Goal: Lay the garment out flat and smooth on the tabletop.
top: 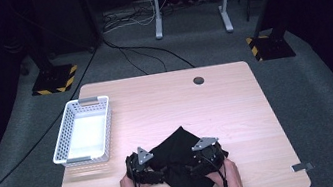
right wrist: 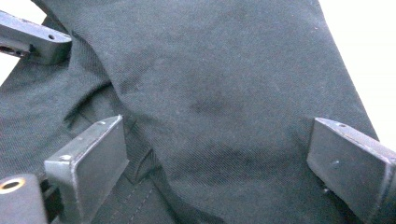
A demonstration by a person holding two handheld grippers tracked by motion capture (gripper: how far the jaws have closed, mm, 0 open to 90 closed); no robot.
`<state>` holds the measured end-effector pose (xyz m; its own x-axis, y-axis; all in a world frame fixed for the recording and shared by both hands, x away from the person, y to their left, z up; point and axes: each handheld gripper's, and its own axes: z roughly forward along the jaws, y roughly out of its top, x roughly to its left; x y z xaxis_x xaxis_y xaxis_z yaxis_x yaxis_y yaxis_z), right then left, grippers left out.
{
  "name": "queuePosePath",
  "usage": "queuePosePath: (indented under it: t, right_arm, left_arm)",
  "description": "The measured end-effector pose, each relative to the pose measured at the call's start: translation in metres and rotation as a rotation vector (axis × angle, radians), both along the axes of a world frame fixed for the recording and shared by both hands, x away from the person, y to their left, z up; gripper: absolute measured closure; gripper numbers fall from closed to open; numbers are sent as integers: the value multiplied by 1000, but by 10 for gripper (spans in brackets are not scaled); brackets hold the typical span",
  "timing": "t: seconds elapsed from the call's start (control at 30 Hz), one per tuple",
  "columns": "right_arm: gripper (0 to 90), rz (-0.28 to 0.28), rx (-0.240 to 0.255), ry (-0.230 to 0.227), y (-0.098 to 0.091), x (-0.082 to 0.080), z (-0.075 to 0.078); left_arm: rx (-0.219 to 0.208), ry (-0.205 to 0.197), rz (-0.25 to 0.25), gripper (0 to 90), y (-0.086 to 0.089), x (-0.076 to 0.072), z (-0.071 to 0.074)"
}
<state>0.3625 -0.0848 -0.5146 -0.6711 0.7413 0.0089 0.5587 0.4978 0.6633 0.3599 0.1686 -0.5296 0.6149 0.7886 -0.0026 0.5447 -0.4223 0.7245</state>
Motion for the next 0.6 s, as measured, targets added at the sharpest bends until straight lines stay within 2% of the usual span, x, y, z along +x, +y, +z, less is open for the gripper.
queuePosePath:
  t: [0.07, 0.13, 0.37, 0.47, 0.53, 0.57, 0.6]
  right_arm:
    - [59, -17, -15, -5, 4, 0, 5]
    - [112, -18, 11, -32, 12, -1, 10]
    - [162, 35, -1, -57, 38, -5, 18]
    - [207, 42, 4, -62, 42, -5, 19]
    - [276, 46, 0, -54, 45, -4, 19]
    - [348, 40, -4, -40, 46, -3, 19]
    - [348, 40, -4, -40, 46, -3, 19]
  left_arm:
    - [-7, 13, 1, 14, 1, 1, 0]
    - [-6, 12, 0, 15, 1, 1, 0]
    - [-7, 12, -1, 17, 1, 1, 0]
    - [-7, 12, -1, 18, 1, 1, 0]
    - [-7, 12, -1, 19, 1, 1, 0]
    - [-8, 12, 0, 20, 1, 1, 0]
    - [-9, 13, 0, 20, 1, 1, 0]
